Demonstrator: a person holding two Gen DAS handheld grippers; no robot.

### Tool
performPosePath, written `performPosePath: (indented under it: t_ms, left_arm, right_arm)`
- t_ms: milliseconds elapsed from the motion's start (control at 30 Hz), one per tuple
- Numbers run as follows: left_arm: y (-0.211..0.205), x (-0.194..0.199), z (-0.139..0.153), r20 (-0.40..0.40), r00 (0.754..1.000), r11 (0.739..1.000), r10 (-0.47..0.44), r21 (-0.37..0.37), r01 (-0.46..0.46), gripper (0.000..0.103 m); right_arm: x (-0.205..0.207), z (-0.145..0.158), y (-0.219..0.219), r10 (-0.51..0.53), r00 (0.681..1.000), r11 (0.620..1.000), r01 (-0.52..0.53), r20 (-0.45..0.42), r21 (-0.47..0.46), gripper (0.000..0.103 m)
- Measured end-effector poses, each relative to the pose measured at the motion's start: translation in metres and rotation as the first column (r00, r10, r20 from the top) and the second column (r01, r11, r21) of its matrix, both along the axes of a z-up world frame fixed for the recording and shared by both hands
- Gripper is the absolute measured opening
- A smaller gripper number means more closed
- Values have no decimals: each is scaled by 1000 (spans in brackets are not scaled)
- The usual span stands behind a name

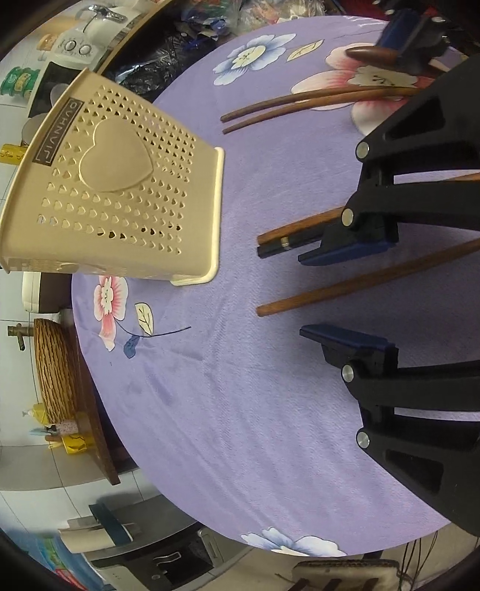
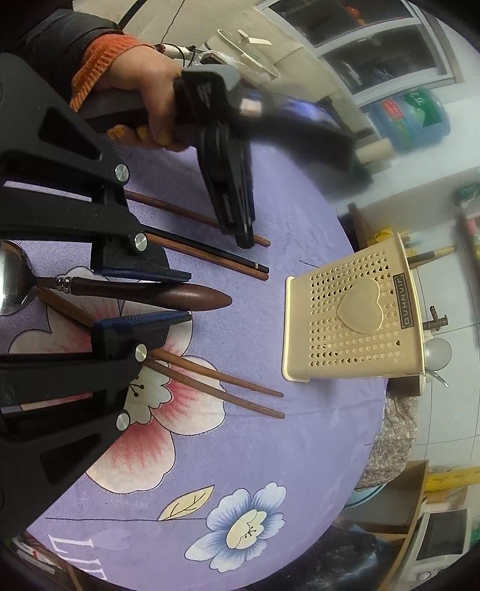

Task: Organize utensils
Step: 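Close the right tool on the wooden spoon handle while the left tool grasps the wooden chopstick, then lift the wooden spoon with the right tool to the holder while the left tool carries the chopstick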

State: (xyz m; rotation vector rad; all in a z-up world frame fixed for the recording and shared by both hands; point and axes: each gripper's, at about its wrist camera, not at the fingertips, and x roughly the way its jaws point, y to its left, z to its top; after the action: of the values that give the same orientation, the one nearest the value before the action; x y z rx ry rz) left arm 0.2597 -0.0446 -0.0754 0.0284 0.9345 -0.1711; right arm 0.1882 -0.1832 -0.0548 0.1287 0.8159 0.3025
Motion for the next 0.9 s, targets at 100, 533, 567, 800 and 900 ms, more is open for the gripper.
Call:
performPosePath:
  t_ms: [100,533,567,800,900]
  left_arm:
    - [-4,4,0,5,1000,1000,9,13,-9,17]
    - [6,2,7,28,999,998,21,-61,-19,10]
    - [9,0,10,38,999,997,18,-76,-15,10]
    - [25,-43,58,175,985,983,-2,-180,34,9]
    - [33,-61,81,241,971,976,-4,-212,57,9]
  right_arm:
    - [-1,1,-2,-3,1000,1000,3,4,0,17]
    - [-4,1,-12,4,1000,999,-4,3,51,17]
    - [-4,2,-13,9,1000,998,-10,4,63,17]
    - [-15,13,-31,60,998,976,-60,9,210,16]
    - [-23,22,-34,71,997,972,-77,33,221,16]
